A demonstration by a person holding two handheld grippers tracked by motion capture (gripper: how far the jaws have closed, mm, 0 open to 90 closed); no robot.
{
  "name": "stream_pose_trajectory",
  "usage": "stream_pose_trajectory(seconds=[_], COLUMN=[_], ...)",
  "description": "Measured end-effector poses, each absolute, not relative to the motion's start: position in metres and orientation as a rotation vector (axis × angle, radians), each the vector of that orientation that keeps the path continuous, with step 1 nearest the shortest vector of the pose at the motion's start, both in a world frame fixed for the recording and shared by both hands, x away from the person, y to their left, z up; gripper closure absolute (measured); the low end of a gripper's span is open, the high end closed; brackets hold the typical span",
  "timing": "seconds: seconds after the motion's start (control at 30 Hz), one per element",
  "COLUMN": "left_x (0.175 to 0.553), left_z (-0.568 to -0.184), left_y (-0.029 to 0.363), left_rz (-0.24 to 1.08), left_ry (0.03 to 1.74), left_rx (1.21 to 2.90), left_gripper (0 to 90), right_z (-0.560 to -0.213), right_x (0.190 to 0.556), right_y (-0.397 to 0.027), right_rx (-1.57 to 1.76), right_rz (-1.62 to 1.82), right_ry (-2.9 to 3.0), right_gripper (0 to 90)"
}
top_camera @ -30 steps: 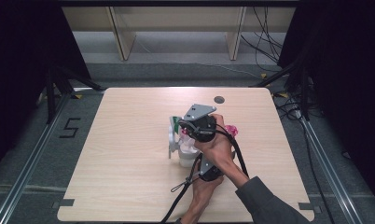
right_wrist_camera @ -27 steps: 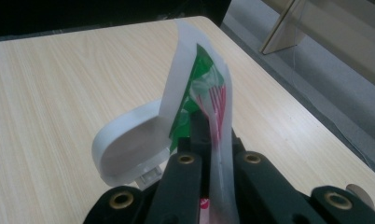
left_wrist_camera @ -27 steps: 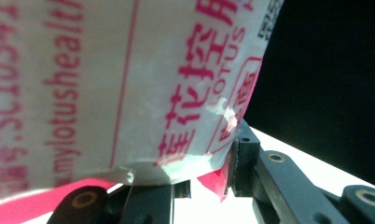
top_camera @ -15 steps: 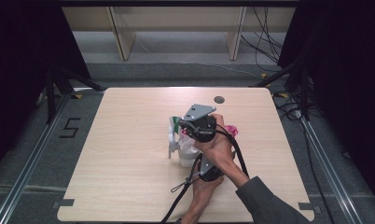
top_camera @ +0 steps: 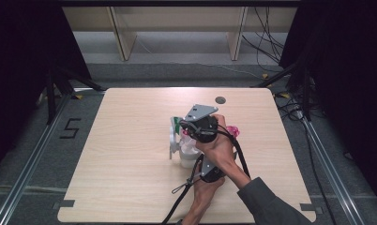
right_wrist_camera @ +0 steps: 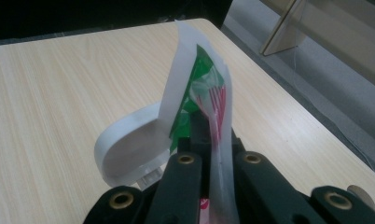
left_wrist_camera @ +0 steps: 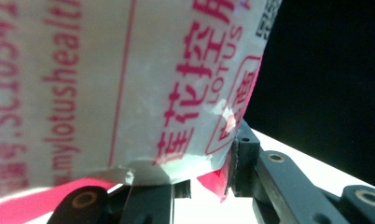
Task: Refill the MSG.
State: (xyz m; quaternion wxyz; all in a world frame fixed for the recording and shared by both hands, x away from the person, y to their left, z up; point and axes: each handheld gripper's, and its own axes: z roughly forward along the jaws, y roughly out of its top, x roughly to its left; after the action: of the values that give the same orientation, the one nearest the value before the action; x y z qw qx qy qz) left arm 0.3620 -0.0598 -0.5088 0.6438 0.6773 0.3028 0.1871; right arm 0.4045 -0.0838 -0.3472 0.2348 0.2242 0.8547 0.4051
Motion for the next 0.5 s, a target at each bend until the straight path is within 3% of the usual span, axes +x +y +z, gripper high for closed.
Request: stream_pose_trajectory(seconds=[0.1, 0.13, 0.5], left_x=[0.3619, 0.3602, 0.3599], left_z=[-0.5093, -0.5091, -0.5088], left_y=[-0.0598, -0.0664, -0.066], left_rz=[0.425, 0.37, 0.366], left_ry=[0.689, 0.714, 0.713], left_rx=[1.546, 1.449, 1.453], left_gripper=[74.2, 74.2, 74.2], right_z=[-0.3483, -0.3488, -0.3477], right_x=[0.4055, 0.4041, 0.4062], right_y=[-0.0837, -0.0827, -0.0834], right_rx=[0.6, 0.614, 0.59], right_rz=[1.102, 1.094, 1.1], right_ry=[2.346, 2.355, 2.351], right_gripper=[90.0, 90.0, 90.0])
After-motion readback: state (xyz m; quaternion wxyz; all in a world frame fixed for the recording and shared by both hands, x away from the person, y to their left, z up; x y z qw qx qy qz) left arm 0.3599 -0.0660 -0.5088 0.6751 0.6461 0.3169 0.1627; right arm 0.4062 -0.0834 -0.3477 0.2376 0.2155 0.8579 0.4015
